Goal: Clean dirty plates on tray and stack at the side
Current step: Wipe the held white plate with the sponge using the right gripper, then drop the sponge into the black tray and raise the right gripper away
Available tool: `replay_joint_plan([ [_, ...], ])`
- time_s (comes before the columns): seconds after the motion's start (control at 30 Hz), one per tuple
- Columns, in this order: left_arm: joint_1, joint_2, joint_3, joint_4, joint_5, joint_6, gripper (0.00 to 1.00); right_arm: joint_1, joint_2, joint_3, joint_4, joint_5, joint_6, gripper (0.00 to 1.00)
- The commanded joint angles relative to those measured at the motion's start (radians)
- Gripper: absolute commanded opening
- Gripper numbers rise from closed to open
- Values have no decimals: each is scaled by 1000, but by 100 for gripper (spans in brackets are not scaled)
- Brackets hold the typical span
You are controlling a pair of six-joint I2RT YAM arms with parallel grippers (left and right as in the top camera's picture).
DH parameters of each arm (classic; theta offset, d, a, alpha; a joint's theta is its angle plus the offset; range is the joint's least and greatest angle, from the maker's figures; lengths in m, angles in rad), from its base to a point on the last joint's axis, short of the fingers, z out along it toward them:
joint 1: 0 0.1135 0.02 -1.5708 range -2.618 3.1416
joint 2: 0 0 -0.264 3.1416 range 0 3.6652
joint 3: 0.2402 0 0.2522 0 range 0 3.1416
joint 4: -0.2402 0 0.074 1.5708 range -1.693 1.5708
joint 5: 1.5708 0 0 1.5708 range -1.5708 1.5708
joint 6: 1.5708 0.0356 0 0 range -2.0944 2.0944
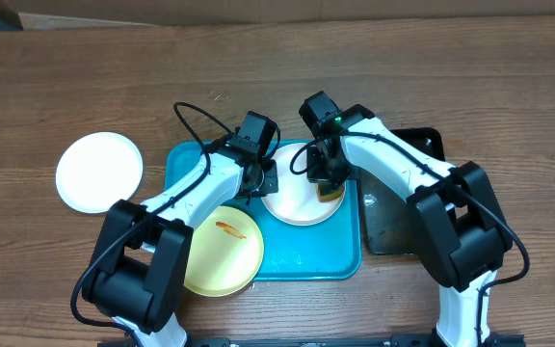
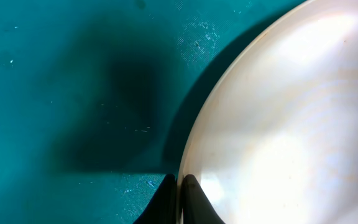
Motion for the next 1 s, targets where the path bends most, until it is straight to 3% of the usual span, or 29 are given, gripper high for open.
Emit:
replay_joint_plan([
  [0.0,-5,-15,-4,1,4,-2,6,10,69,-3,19,-192,12,4],
  [0.13,-5,-15,-4,1,4,2,6,15,77,-3,63,-392,-89,4],
  [0.23,-5,-15,-4,0,4,5,6,3,77,6,103,-666,-222,4],
  [0.43,-5,-15,-4,-2,4,5,6,-84,35,90,-2,-742,-290,4],
  [0.6,-5,-15,-4,-2,4,5,6,-170,-81,138,-140,-697,-381,4],
  [0.73,-5,-15,-4,-2,4,5,8,-293,-201,138,-286,-423,-382,4],
  [0.97,-5,-15,-4,1,4,5,9,-412,-212,99,-365,-184,-335,4],
])
